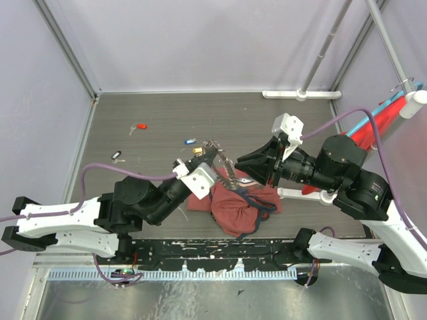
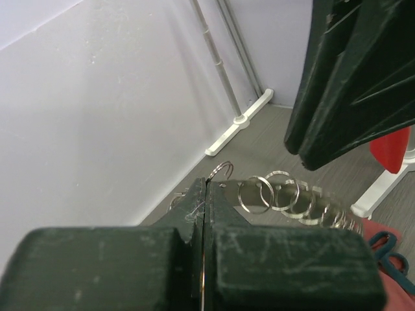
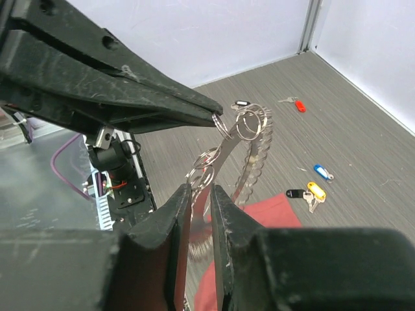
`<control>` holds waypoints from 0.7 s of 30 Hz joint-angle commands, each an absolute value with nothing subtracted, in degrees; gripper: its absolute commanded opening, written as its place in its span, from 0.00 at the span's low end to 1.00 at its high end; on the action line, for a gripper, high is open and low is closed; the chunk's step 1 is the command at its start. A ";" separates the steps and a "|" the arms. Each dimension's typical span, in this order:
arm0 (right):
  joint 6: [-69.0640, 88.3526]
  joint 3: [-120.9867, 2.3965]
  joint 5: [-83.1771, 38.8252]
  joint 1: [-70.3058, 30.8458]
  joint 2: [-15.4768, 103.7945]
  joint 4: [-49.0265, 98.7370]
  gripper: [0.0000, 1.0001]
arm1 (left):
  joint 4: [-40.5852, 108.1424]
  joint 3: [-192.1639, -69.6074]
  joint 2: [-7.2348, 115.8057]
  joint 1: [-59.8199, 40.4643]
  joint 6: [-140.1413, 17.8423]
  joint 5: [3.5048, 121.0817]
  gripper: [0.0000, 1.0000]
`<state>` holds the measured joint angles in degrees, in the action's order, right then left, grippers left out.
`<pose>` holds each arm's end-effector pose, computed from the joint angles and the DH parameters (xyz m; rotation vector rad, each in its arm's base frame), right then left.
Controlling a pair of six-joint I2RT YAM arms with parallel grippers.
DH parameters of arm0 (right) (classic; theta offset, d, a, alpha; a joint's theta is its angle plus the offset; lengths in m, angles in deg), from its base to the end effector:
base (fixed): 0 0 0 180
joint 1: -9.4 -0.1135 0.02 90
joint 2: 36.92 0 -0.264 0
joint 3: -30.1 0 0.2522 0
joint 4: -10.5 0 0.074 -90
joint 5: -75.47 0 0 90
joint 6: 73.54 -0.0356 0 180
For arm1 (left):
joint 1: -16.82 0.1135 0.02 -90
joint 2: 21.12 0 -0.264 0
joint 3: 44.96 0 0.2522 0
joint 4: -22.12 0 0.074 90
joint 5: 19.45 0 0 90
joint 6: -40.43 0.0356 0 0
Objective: Put the keys on the keyring
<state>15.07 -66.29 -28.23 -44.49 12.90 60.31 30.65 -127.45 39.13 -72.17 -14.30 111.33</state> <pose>0.0707 0.1112 0.4922 -0.9240 1.4378 0.9252 0.0271 -0.2201 0.4621 0.8370 1.1187 -0.3078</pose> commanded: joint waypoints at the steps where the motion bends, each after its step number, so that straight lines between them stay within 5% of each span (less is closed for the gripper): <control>1: 16.08 -66.40 -29.74 -44.39 12.22 56.30 0.24 | 30.52 -129.84 37.47 -71.13 -17.86 110.32 0.00; 13: 22.92 -60.29 -32.17 -44.35 7.51 49.58 0.38 | 36.67 -131.04 34.99 -70.63 -23.91 105.14 0.00; 21: 32.33 -54.44 -32.50 -44.44 6.49 42.99 0.39 | 37.50 -131.26 35.03 -70.55 -26.79 105.20 0.00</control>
